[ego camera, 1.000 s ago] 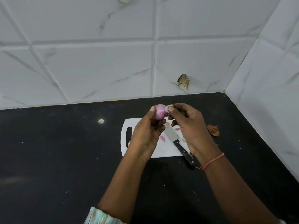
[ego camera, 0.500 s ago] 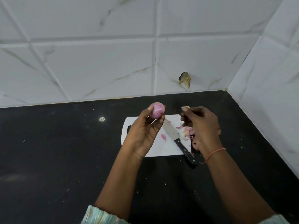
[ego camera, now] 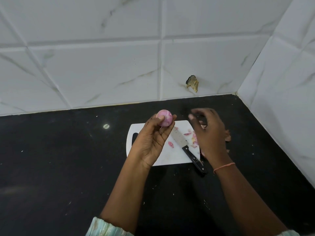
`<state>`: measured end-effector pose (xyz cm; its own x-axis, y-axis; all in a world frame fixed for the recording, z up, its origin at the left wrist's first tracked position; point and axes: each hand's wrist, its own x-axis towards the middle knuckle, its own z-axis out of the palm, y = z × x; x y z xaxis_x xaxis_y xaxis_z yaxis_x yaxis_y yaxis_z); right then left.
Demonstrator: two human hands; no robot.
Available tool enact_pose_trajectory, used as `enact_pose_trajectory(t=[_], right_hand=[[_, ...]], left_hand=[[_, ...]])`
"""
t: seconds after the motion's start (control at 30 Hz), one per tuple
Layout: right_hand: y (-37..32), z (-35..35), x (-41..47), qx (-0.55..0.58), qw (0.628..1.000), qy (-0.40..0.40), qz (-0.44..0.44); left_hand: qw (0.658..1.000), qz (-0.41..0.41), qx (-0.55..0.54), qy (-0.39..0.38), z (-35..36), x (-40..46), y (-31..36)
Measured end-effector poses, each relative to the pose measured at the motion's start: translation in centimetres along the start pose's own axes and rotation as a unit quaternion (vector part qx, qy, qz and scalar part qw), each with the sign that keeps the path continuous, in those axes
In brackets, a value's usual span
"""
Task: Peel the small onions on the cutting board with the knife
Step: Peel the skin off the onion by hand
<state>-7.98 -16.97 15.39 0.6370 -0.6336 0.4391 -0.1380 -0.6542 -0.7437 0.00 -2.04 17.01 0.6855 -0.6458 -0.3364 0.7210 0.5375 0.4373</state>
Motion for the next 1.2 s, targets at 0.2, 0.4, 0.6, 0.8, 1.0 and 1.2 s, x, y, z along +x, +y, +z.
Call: enact_pose_trajectory(t=[0.2, 0.4, 0.6, 0.8, 1.0, 1.2], right_hand=[[-4.9, 0.6, -1.2, 0.157, 0.983, -0.094, -0.021], [-5.0, 0.5, -1.0, 0.249, 0.962, -0.084, 0.072], [-5.2, 0.3, -1.1, 0.219, 0.971, -0.056, 0.081], [-5.5, 0.6, -0.9, 0.186, 0.981, -0.017, 0.043], [-5.2, 0.4, -0.5, 0.223, 0.971, -0.030, 0.079], [-5.1, 0.1, -0.8, 0.281, 0.948, -0.103, 0.106]], left_hand=[[1.000, 0.024, 0.018, -0.007, -0.2, -0.3, 0.0], [0.999, 0.041, 0.003, 0.009, 0.2, -1.0, -0.2], [0.998, 0.066, 0.007, 0.015, 0.3, -1.2, -0.6], [0.997, 0.072, 0.002, 0.010, 0.4, -1.2, -0.9], [0.998, 0.070, 0.006, -0.008, 0.5, -1.1, -1.0], [0.994, 0.109, 0.022, -0.020, 0.2, -0.5, -1.1]])
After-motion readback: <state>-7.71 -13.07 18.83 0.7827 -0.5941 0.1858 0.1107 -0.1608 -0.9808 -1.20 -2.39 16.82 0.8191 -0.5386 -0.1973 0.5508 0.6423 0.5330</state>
